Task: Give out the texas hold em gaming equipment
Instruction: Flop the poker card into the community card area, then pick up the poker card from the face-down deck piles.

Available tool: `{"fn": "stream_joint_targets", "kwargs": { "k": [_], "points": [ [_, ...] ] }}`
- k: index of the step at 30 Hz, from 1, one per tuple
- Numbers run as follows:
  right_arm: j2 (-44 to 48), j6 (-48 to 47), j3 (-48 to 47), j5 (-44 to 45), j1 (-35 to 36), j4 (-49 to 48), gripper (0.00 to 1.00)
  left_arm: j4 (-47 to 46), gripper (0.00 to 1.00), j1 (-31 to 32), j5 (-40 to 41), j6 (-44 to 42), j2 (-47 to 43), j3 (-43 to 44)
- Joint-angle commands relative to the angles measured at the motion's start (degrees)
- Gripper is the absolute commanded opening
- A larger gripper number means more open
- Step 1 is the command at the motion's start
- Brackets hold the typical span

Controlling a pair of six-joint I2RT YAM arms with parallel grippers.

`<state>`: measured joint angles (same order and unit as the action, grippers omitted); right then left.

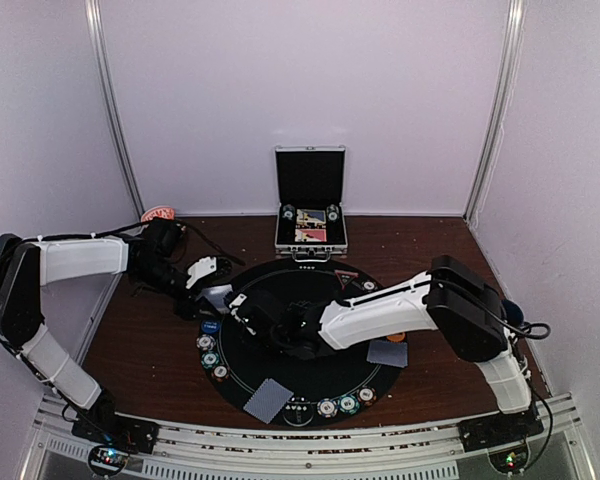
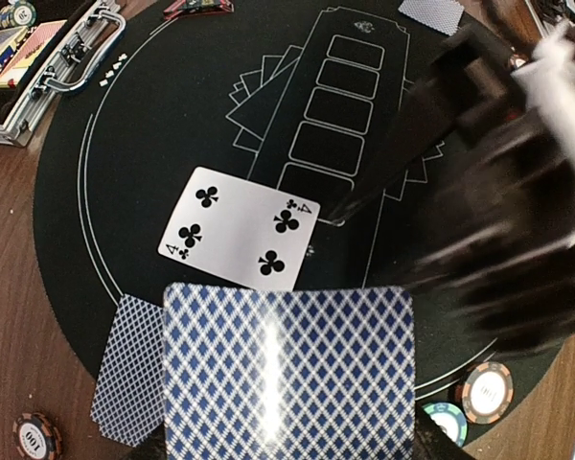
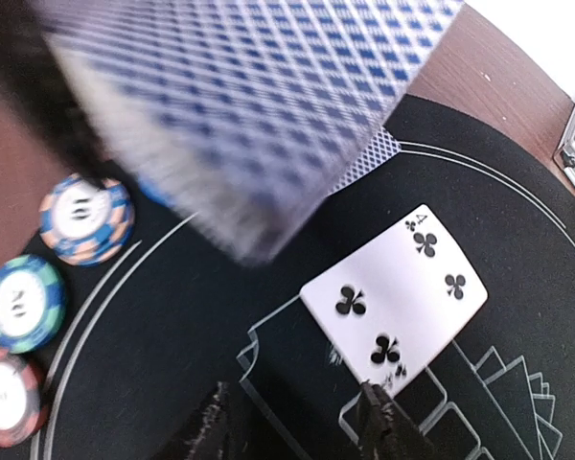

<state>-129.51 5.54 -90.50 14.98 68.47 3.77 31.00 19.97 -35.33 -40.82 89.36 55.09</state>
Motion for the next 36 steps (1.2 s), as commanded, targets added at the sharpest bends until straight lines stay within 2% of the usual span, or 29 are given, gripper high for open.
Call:
{"fn": "stream_joint_targets", "kwargs": {
  "k": [1, 7, 12, 16, 23, 27, 36],
  "points": [
    [8.98, 3.09, 5.36, -2.69, 0.73, -0.17, 0.48, -2.14, 0.59, -0.19, -2.02, -0.05, -0.29, 1.4],
    [15.6, 6.07, 11.01, -5.21, -0.25, -1.33, 0.55, -1.95, 0.59, -0.19, -2.78, -0.44, -0.74, 1.18],
    [18.92, 13.26, 13.97, -17.51, -5.4, -6.84, 0.56, -0.89, 0.59, -0.19, -4.42, -1.83, -1.33, 1.08],
    [17.6, 20.28, 13.08, -29.85, -9.1, -11.91, 0.56, -0.03, 0.59, -0.19, -5.6, -3.09, -1.73, 0.92],
    [10.65, 29.1, 7.56, -41.62, -11.28, -17.73, 0.56, 1.03, 0.59, -0.2, -6.98, -4.55, -1.65, 0.83],
    [6.83, 31.98, 3.82, -44.42, -11.33, -18.72, 0.57, 1.69, 0.59, -0.15, -7.53, -5.2, -1.57, 0.82],
    [1.38, 32.5, -2.03, -44.05, -11.38, -17.2, 0.59, 1.69, 0.59, 0.32, -7.65, -5.64, -1.74, 0.51]
  ]
}}
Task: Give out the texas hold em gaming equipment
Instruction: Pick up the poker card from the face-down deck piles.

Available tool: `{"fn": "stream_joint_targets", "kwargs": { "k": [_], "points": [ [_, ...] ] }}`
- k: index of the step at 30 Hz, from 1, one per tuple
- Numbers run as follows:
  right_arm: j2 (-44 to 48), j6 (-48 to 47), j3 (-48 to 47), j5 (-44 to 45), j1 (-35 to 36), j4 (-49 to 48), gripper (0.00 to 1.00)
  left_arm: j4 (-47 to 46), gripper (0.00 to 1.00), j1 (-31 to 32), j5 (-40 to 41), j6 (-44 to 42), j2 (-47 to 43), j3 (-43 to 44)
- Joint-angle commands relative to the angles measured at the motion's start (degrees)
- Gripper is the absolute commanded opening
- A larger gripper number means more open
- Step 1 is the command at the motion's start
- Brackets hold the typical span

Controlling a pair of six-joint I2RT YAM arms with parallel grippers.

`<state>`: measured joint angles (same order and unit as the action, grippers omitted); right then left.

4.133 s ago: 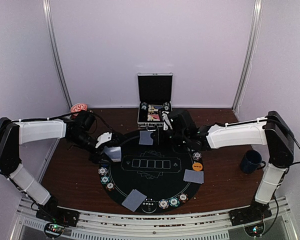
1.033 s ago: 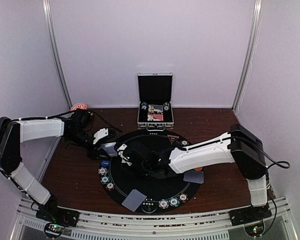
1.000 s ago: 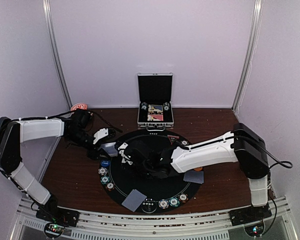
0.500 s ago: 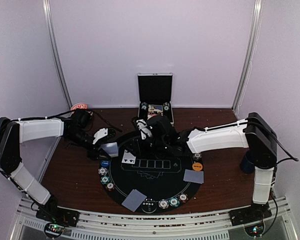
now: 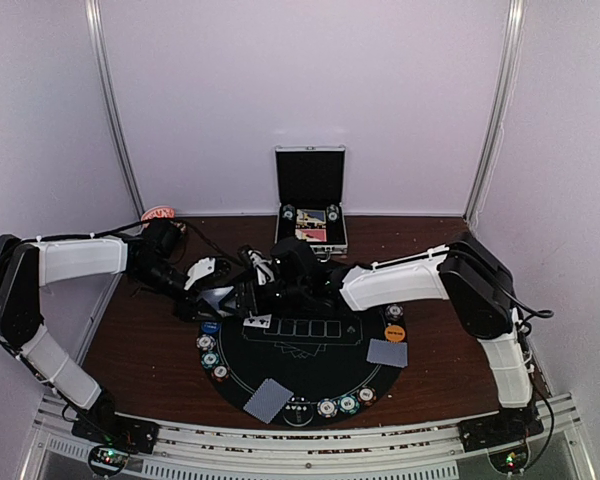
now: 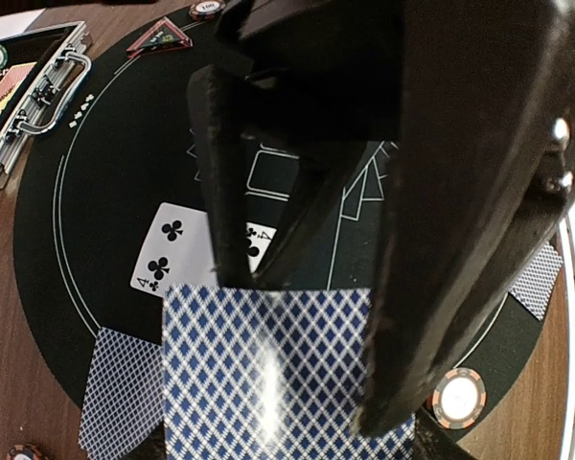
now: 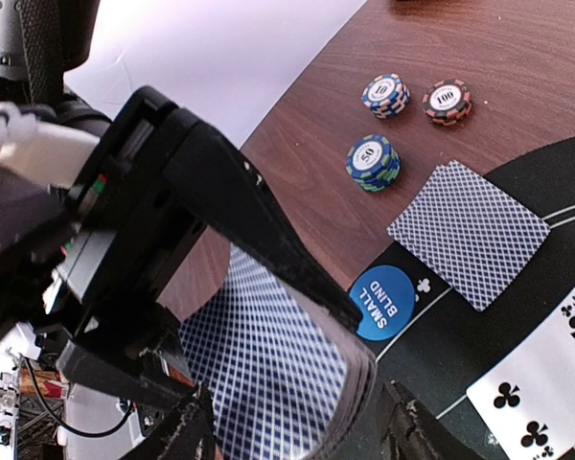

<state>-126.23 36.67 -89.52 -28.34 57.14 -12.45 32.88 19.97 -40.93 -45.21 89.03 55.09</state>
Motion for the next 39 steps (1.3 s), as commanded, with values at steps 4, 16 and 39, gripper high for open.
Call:
{"fn": "stream_joint_targets", "kwargs": {
  "k": [4, 16, 39],
  "points": [
    [-4.1, 2.33, -5.62, -0.13, -0.39, 0.34, 0.59, -0.19, 0.59, 0.34, -2.05, -1.35, -1.41, 0.5],
    [-2.96, 1.96, -1.9, 4.84, -2.78, 3.55, 0.41, -0.19, 0.59, 0.42, -2.05, -1.32, -1.45, 0.46],
    [-2.46, 4.13, -1.03, -2.03, -2.55, 1.12, 0.22, -0.19, 0.59, 0.42, -1.89, -1.18, -0.73, 0.7]
  ]
}}
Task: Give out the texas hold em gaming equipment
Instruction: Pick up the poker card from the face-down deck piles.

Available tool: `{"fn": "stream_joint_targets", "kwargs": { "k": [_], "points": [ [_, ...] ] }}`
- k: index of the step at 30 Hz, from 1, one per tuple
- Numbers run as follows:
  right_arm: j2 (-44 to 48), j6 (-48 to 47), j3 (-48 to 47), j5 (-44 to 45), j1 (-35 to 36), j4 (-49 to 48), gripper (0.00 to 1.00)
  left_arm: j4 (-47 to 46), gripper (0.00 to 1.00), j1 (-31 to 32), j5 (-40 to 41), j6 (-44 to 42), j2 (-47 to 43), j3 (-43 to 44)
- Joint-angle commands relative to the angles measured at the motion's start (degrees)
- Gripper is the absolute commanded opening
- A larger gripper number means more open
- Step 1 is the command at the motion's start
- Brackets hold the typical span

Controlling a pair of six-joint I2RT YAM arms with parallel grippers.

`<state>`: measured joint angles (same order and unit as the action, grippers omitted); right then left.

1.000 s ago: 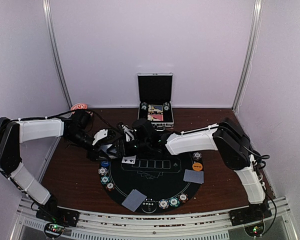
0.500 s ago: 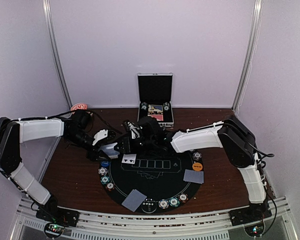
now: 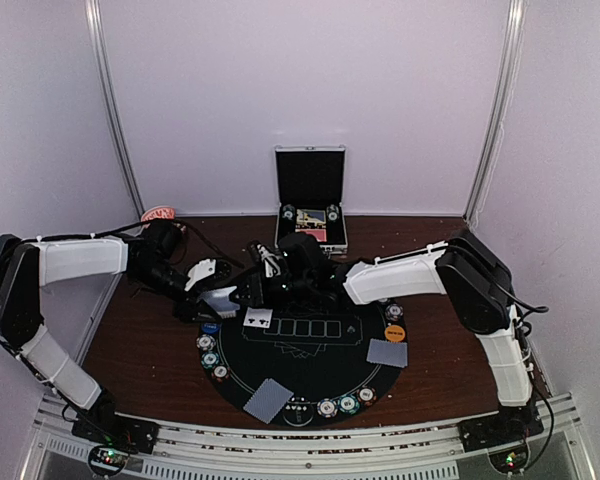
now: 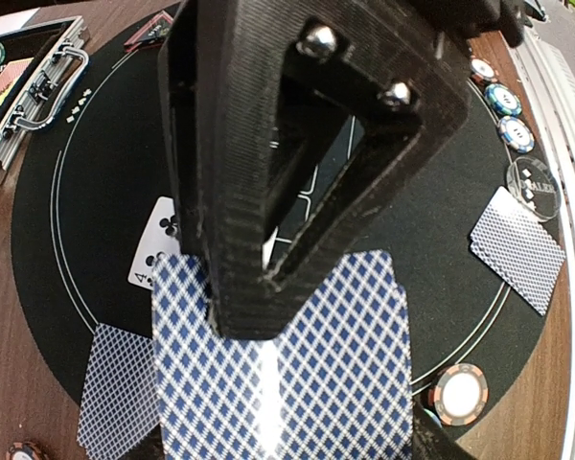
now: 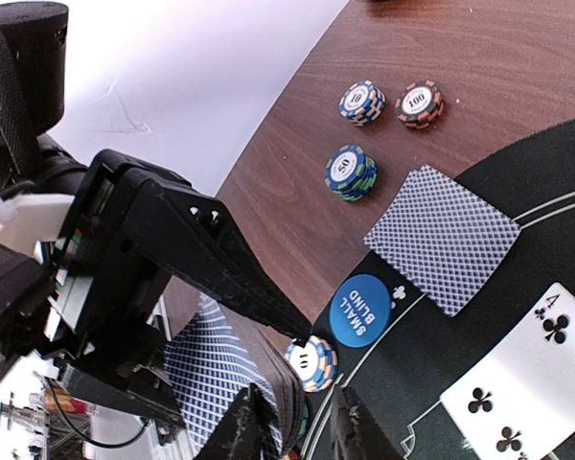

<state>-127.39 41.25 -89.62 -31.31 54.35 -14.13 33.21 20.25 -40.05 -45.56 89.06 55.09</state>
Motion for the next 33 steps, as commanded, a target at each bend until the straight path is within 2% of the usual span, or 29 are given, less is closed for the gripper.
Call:
{"fn": "stream_joint_targets", "kwargs": {
  "k": [1, 7, 11, 17, 18, 21, 24, 29, 33],
  "points": [
    [-0.97, -0.47, -0.41, 1.21, 0.24, 2.6, 0.19, -0.52, 0.59, 0.14, -2.75, -0.83, -0.67, 0.64],
    [2.27, -1.33, 3.56, 2.86, 0.0, 2.09, 0.04, -0.52, 0.6, 0.14, -2.71, -0.68, -0.31, 0.82],
    [3.73, -1.64, 5.39, 3.44, -0.21, 2.03, 0.0, -0.51, 0.6, 0.23, -2.66, -0.71, -0.29, 0.85],
    [6.16, -1.05, 8.14, 2.67, -0.99, 0.36, 0.0, -0.56, 0.6, 0.16, -2.66, -0.58, -0.33, 0.81],
    [6.57, -0.86, 8.55, 2.52, -1.13, 0.01, 0.02, -0.57, 0.6, 0.22, -2.66, -0.64, -0.29, 0.88],
    [6.64, -0.85, 8.81, 2.19, -1.21, -0.2, 0.18, -0.52, 0.6, 0.23, -2.66, -0.6, -0.21, 0.9],
    [5.88, 0.0, 8.49, 1.05, -1.26, -1.11, 0.19, -0.52, 0.6, 0.23, -2.59, -0.59, -0.23, 0.9],
    [4.61, 1.31, 8.06, -0.58, -1.25, -2.87, 0.12, -0.51, 0.6, 0.18, -2.66, -0.66, -0.16, 0.89],
    [3.97, 2.71, 7.82, -2.56, -1.17, -4.55, 0.2, -0.52, 0.6, 0.21, -2.57, -0.67, -0.03, 0.9]
  ]
}}
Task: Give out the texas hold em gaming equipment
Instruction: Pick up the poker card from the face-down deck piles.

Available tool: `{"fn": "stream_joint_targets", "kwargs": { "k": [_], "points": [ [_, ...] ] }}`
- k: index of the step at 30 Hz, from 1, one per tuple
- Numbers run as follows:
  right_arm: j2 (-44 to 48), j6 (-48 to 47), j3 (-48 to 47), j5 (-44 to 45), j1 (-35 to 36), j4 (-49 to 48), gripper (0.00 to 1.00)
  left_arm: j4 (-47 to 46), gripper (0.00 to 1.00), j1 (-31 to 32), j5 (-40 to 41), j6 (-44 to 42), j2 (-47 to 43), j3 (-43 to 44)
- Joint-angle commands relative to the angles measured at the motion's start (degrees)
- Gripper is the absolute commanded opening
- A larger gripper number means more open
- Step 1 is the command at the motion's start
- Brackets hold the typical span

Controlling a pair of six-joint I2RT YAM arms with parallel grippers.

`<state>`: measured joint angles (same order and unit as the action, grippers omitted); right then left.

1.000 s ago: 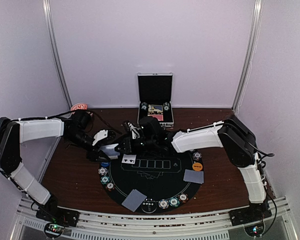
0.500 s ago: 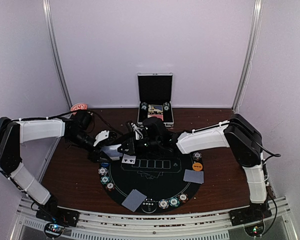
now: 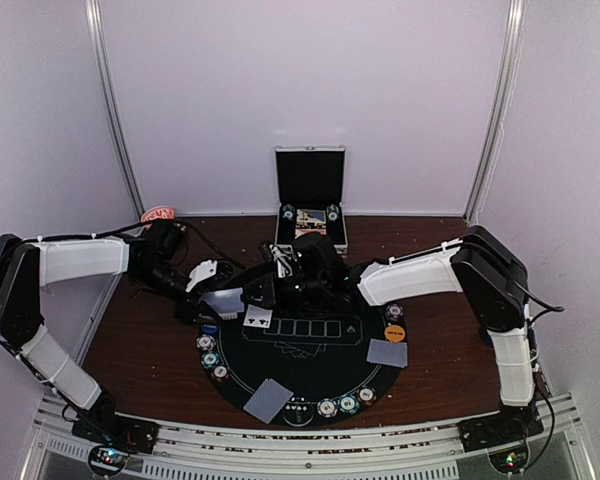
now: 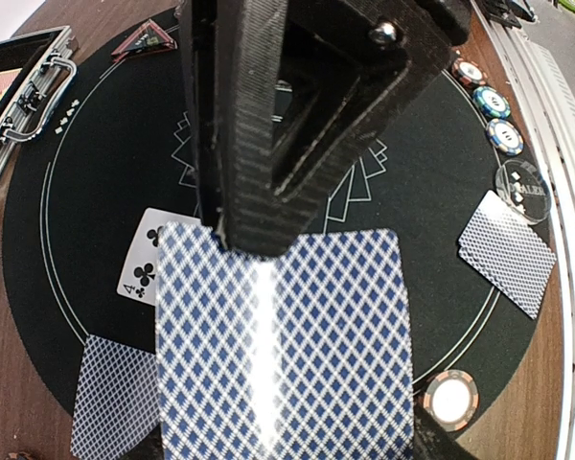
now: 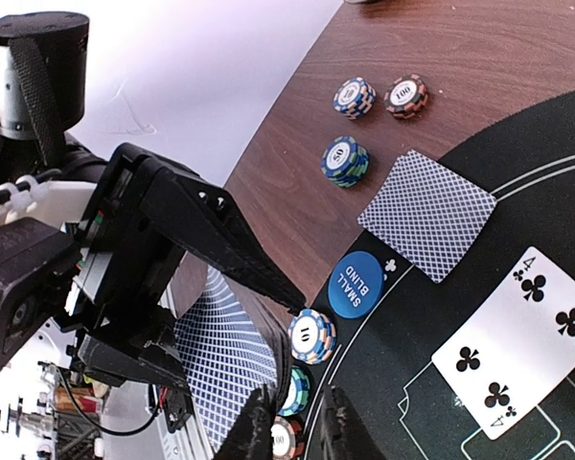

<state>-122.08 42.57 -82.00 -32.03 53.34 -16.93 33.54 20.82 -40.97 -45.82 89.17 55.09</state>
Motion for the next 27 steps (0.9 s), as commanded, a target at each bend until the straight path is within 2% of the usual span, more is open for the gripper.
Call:
{"fn": "stream_joint_targets", "kwargs": {
  "k": [1, 4, 9, 16, 25, 27],
  "points": [
    [-1.4, 1.66, 0.04, -2.07, -0.05, -2.03, 0.21, -0.84, 0.6, -0.34, -1.66, -0.36, -0.18, 0.91],
    [-1.64, 1.78, -0.46, -2.49, 0.17, -2.11, 0.25, -0.84, 0.6, -0.36, -1.65, -0.41, -0.22, 0.94],
    [-2.64, 2.62, -1.01, -3.21, 0.48, -2.78, 0.25, -0.84, 0.6, -0.38, -1.68, -0.39, -0.15, 0.9],
    [-2.92, 3.99, -0.89, -4.97, 0.71, -4.75, 0.15, -0.85, 0.6, -0.34, -1.66, -0.43, -0.07, 0.96],
    [-2.44, 6.14, -0.44, -6.5, 0.72, -7.64, 0.15, -0.84, 0.6, -0.36, -1.56, -0.41, -0.07, 0.9],
    [-2.63, 6.25, -0.57, -6.63, 0.74, -7.59, 0.11, -0.84, 0.6, -0.38, -1.58, -0.42, -0.04, 0.9]
  ]
}}
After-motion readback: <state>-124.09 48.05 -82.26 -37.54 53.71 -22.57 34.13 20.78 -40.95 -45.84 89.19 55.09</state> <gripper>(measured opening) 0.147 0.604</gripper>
